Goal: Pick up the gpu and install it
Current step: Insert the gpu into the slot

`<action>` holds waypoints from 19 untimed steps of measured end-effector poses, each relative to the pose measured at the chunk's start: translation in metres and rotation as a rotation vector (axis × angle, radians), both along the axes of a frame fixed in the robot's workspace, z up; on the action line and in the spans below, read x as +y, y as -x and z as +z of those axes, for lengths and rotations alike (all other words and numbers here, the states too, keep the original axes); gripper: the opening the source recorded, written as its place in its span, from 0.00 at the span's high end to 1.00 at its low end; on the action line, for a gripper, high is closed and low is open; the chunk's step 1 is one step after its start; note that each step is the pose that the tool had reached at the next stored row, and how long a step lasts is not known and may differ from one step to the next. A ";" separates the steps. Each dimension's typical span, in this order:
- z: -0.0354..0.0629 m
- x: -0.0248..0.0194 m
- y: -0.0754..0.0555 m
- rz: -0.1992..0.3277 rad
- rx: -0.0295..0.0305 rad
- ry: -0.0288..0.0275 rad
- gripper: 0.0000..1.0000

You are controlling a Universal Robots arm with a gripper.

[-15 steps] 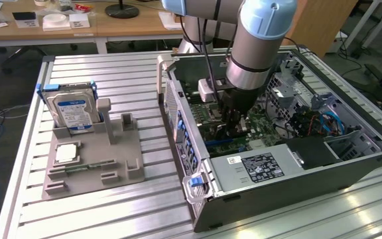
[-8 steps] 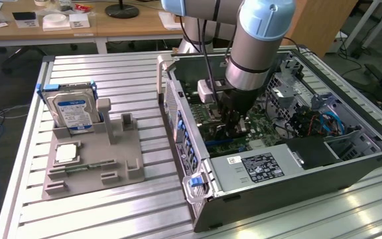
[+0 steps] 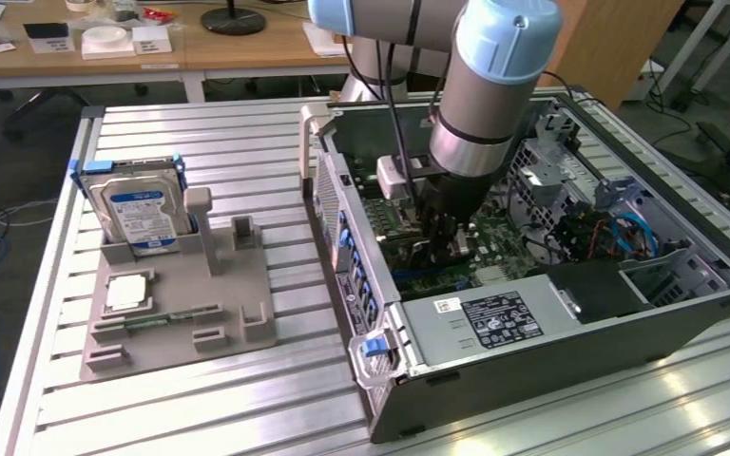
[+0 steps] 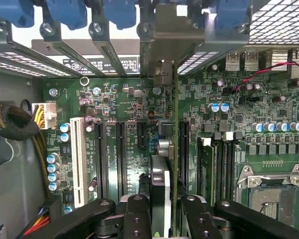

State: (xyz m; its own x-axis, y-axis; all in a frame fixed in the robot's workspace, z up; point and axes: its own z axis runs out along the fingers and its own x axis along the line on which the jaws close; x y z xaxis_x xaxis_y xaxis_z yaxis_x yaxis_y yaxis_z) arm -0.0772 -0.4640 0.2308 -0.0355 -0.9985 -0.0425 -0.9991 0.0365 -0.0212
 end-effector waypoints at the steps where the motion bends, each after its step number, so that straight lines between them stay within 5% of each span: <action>1: -0.0004 0.0000 0.000 0.000 0.0005 0.0000 0.72; 15: -0.0043 0.0000 0.000 0.000 0.0021 -0.0003 0.72; 19: -0.0044 0.0001 0.001 0.000 -0.0064 -0.0004 0.72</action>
